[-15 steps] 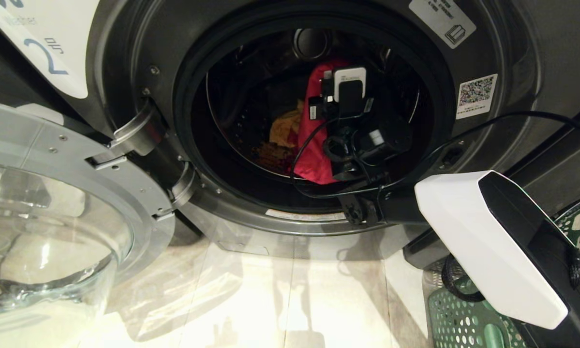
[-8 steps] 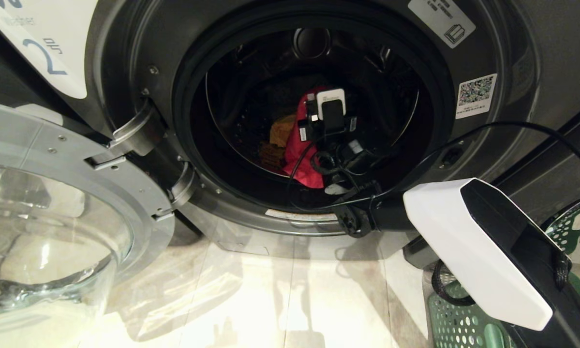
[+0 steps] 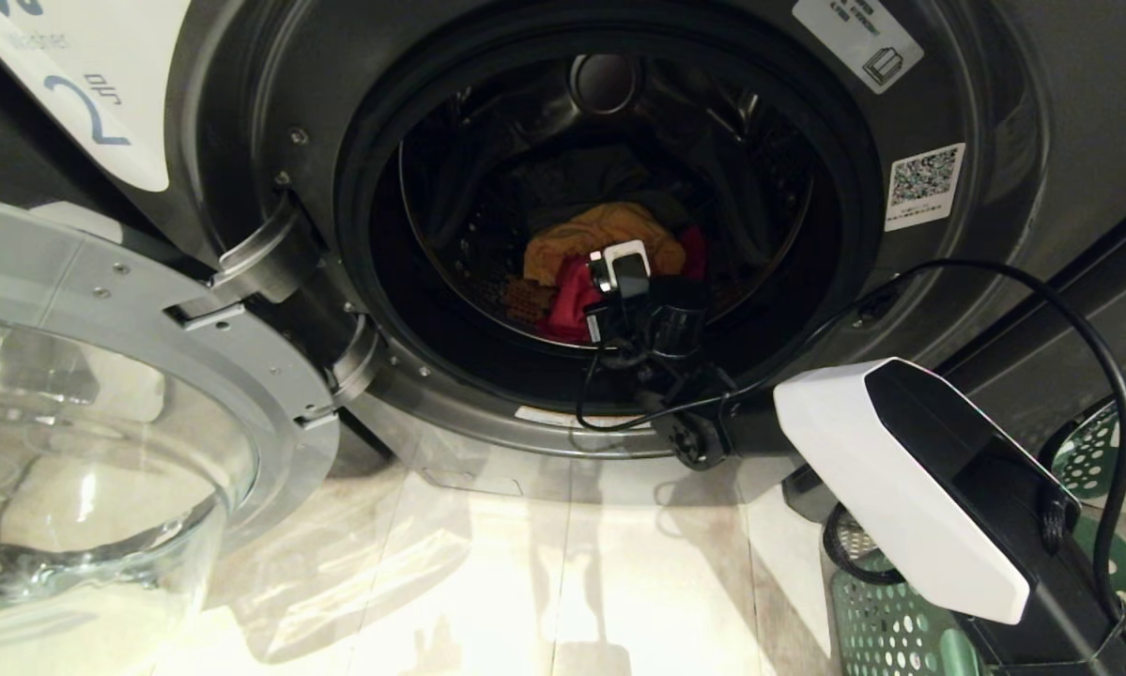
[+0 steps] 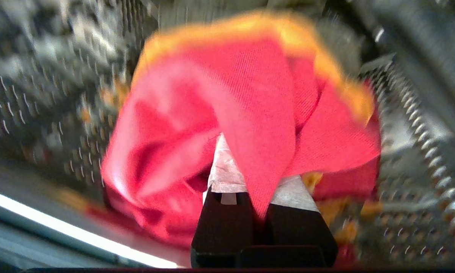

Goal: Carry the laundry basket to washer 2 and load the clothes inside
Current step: Place the clothes into the washing machine

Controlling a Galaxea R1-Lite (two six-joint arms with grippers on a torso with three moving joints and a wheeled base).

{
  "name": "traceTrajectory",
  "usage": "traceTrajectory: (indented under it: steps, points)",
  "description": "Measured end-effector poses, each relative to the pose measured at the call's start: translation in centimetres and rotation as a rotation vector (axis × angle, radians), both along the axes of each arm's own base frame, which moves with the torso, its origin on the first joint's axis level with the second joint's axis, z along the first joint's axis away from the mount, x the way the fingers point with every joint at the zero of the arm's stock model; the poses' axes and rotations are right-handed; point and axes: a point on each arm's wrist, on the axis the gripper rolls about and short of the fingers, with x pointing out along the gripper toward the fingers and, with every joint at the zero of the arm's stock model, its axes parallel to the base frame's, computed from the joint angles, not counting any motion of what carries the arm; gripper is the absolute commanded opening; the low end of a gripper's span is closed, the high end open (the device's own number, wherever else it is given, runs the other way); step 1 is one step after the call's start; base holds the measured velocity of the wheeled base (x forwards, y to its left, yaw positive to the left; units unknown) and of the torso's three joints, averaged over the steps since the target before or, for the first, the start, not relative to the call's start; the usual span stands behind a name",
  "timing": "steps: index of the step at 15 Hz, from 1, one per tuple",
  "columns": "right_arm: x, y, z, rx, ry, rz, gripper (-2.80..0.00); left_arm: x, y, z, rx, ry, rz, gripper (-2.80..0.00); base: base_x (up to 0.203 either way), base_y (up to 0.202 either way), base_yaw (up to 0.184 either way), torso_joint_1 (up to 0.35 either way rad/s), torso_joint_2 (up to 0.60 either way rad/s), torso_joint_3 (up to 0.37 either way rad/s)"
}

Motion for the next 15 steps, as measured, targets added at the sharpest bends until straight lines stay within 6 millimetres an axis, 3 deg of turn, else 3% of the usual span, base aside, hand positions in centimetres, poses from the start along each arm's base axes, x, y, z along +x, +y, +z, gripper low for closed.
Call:
traceTrajectory:
  steps: [3, 6, 10, 15]
  points:
    - [0.3, -0.7, -0.4, 0.027, 0.091, 0.014, -2.80, 0.0, 0.0, 0.0, 0.000, 0.000, 0.000, -2.80, 0.000, 0.000, 0.000, 0.000, 0.00, 0.000]
    - [-0.6, -0.9, 0.2, 0.058, 0.150, 0.036, -2.80, 0.0, 0.0, 0.0, 0.000, 0.000, 0.000, -2.80, 0.000, 0.000, 0.000, 0.000, 0.00, 0.000]
    - [-4.6, 0.8, 2.8, 0.111, 0.178, 0.110, -2.80, 0.0, 0.0, 0.0, 0.000, 0.000, 0.000, -2.80, 0.000, 0.000, 0.000, 0.000, 0.00, 0.000]
    - [-7.8, 1.2, 2.8, 0.097, 0.241, 0.116, -2.80, 0.0, 0.0, 0.0, 0.000, 0.000, 0.000, -2.80, 0.000, 0.000, 0.000, 0.000, 0.00, 0.000]
